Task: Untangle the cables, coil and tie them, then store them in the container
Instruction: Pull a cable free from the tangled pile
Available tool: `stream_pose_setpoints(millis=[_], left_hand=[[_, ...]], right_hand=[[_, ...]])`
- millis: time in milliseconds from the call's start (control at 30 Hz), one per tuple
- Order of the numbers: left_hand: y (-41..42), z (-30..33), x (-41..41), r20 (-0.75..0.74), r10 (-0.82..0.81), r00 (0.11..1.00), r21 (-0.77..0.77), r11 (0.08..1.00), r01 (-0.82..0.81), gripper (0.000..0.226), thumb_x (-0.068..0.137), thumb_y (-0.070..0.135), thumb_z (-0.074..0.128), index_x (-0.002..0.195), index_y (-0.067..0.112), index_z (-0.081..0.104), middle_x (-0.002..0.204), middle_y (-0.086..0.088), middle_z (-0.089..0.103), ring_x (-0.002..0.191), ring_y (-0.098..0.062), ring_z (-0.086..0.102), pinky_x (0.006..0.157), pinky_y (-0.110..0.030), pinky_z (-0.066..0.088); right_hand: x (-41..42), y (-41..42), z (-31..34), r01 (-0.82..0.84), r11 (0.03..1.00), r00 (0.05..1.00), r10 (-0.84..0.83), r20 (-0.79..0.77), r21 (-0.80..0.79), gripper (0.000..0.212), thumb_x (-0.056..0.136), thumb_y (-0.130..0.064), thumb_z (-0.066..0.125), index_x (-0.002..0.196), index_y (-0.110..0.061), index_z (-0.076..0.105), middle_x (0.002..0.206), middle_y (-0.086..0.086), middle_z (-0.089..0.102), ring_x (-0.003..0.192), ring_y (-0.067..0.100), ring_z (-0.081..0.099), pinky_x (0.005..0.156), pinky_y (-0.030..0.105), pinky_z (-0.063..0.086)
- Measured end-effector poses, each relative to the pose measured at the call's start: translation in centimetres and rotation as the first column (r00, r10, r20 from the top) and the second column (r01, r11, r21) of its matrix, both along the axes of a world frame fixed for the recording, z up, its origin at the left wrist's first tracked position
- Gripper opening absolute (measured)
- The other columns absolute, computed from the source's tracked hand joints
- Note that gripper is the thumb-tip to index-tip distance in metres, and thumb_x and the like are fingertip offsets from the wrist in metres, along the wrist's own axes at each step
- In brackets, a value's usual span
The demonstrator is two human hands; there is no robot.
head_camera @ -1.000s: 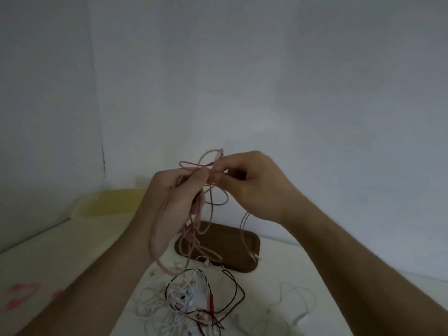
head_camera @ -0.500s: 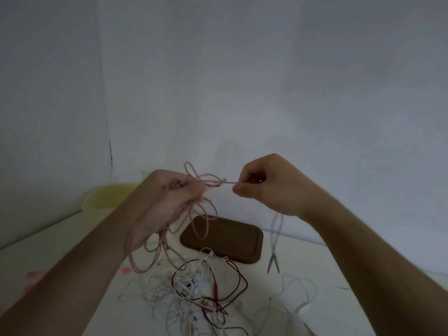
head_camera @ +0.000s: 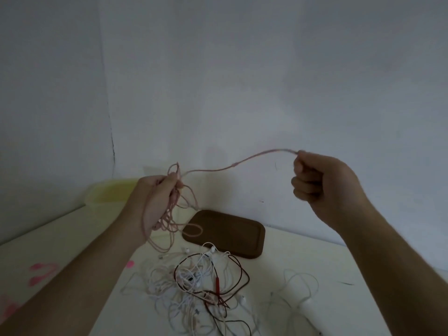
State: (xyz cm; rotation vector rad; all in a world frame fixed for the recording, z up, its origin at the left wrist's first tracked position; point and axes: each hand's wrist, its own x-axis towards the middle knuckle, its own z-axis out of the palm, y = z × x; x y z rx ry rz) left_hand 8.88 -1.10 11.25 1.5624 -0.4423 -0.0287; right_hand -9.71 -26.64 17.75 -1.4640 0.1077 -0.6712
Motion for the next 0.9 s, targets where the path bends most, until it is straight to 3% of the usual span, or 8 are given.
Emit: stream_pose_setpoints(millis=[167,267,467,567,633,700,833,900], left_hand=[[-1.0,-2.3,1.2,-0.031,-0.028,0.999,0.093,0.995,0.03,0.025,0.107,0.034,0.055,0.104,0.014,0.069,0.064,0.005,0.061,0.048,-0.015,0.038,0.042,-0.02,0.029],[-1.2,-3.2,2.1,0.012,0.029,1.0,0.039,0.999,-0.03,0.024,0.108,0.034,0.056,0.111,0.012,0.065,0.067,0.006,0.064,0.043,-0.01,0.039,0.04,-0.02,0.03],[-1.8,-2.8,3.2,0.16,0.091,0.983,-0.049,0.995,-0.084,0.022,0.108,0.034,0.056,0.119,0.016,0.06,0.083,0.001,0.067,0.052,-0.017,0.049,0.053,-0.032,0.04],[-2.1,-3.3,3.3,0.191,-0.102,0.976,0.189,0.98,0.065,0.042,0.102,0.033,0.066,0.138,0.027,0.046,0.105,0.003,0.066,0.074,-0.023,0.066,0.06,-0.041,0.055],[-1.7,-4.2,3.2,0.049,-0.371,0.928,0.47,0.828,0.306,0.067,0.093,0.027,0.078,0.144,0.037,0.035,0.119,0.007,0.065,0.082,-0.025,0.075,0.065,-0.044,0.062],[-1.1,-4.9,3.0,-0.081,-0.507,0.858,0.686,0.596,0.417,0.072,0.089,0.017,0.082,0.145,0.037,0.042,0.135,0.008,0.063,0.099,-0.028,0.076,0.076,-0.051,0.063],[0.1,-4.5,2.1,-0.124,-0.482,0.867,0.822,0.44,0.362,0.089,0.087,0.02,0.077,0.159,0.046,0.032,0.16,0.01,0.043,0.124,-0.015,0.064,0.098,-0.04,0.059],[1.0,-3.1,1.4,-0.059,-0.469,0.881,0.905,0.347,0.246,0.083,0.091,0.027,0.075,0.158,0.05,0.032,0.161,0.014,0.04,0.134,-0.011,0.056,0.103,-0.032,0.053]], right_hand=[[0.4,-0.3,0.5,0.216,0.949,0.95,-0.259,0.176,0.231,0.034,0.104,-0.013,0.051,0.07,-0.015,0.052,0.059,-0.002,0.025,0.049,0.016,0.016,0.045,0.029,0.017],[0.2,-0.2,0.7,0.266,0.939,0.921,-0.314,0.23,0.218,0.03,0.1,-0.009,0.047,0.072,-0.015,0.054,0.059,-0.001,0.025,0.052,0.017,0.015,0.048,0.031,0.015],[0.6,0.7,0.2,0.276,0.953,0.929,-0.298,0.218,0.125,0.025,0.096,-0.006,0.047,0.072,-0.013,0.053,0.058,-0.001,0.024,0.051,0.017,0.015,0.05,0.031,0.014],[1.1,1.3,-0.4,0.257,0.963,0.953,-0.267,0.143,0.084,0.029,0.099,-0.005,0.048,0.071,-0.012,0.054,0.056,-0.001,0.024,0.049,0.017,0.015,0.05,0.031,0.013],[1.3,1.7,-0.9,0.206,0.979,0.976,-0.205,0.068,-0.003,0.032,0.103,-0.007,0.049,0.072,-0.011,0.056,0.054,-0.002,0.026,0.048,0.016,0.017,0.049,0.03,0.014],[1.3,2.3,-1.5,0.143,0.98,0.989,-0.148,-0.023,-0.139,0.033,0.105,-0.006,0.05,0.074,-0.007,0.061,0.053,-0.002,0.029,0.046,0.015,0.021,0.048,0.027,0.017],[1.0,4.2,-2.2,-0.015,0.894,0.97,-0.096,-0.225,-0.447,0.034,0.107,-0.009,0.053,0.08,-0.006,0.073,0.054,-0.002,0.038,0.047,0.012,0.033,0.047,0.025,0.025],[1.3,5.3,-2.5,-0.076,0.74,0.946,-0.158,-0.283,-0.668,0.035,0.108,-0.017,0.054,0.082,-0.016,0.077,0.054,-0.008,0.046,0.049,0.007,0.042,0.051,0.021,0.033]])
